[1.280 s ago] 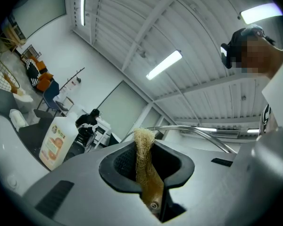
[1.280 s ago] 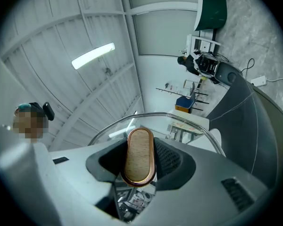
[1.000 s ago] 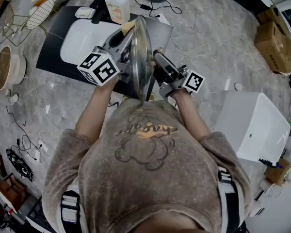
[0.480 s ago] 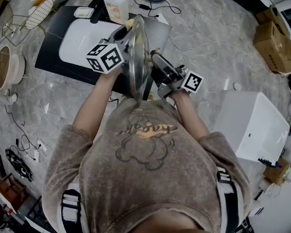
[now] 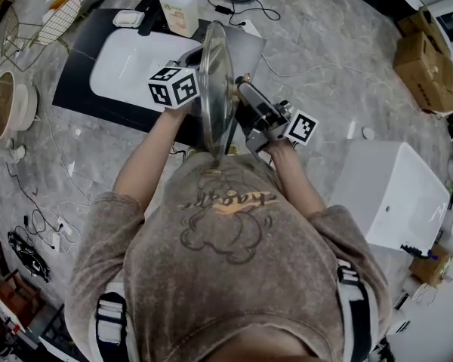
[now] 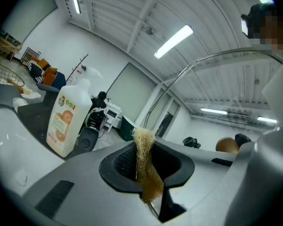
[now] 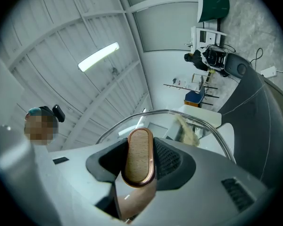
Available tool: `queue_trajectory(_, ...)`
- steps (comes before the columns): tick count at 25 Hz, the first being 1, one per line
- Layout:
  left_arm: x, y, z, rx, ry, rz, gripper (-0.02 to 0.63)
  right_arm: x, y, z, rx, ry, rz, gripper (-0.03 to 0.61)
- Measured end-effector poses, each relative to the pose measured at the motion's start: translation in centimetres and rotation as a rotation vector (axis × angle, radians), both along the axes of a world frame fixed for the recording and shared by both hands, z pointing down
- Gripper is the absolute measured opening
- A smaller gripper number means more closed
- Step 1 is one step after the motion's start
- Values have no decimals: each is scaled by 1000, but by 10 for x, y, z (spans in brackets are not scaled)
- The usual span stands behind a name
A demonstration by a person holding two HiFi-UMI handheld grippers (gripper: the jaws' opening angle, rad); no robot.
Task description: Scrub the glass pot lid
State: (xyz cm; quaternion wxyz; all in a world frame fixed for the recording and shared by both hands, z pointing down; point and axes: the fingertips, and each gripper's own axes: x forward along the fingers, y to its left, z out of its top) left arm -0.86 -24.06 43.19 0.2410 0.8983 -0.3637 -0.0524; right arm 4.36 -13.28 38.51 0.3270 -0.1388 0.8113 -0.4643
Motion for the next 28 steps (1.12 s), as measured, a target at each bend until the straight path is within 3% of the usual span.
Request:
queue_trajectory(12, 21, 40, 75, -92, -167, 124, 71, 5, -15, -5, 11, -8, 11, 175)
queue_trajectory(23, 31, 88, 68, -140, -135, 268, 71, 14, -41, -3, 9, -14, 47, 175)
queue_trajectory(28, 34, 108, 42, -137, -59, 345, 71, 20, -54, 0, 1, -19, 70, 175)
